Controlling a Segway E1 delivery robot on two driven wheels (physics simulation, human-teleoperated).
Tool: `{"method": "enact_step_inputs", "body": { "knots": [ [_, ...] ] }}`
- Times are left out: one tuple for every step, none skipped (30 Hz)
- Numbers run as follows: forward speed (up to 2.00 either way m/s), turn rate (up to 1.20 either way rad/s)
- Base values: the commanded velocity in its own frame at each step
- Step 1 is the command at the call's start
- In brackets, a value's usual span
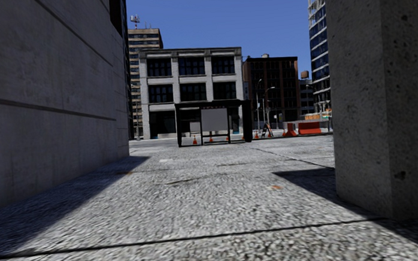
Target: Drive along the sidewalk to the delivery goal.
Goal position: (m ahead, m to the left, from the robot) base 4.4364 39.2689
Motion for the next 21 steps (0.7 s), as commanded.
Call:
{"method": "enact_step_inputs", "body": {
  "knots": [
    [2.0,0.19],
    [2.0,0.22],
    [2.0,0.25],
    [2.0,0.25],
    [2.0,0.29],
    [2.0,0.32],
    [2.0,0.33],
    [2.0,0.34],
    [2.0,0.34],
    [2.0,0.34],
    [2.0,0.34],
    [2.0,0.34],
    [2.0,0.34],
    [2.0,0.34],
    [2.0,0.34],
    [2.0,0.34],
    [2.0,0.34],
    [2.0,0.34],
    [2.0,0.34],
    [2.0,0.17],
    [2.0,0.0]
  ]
}}
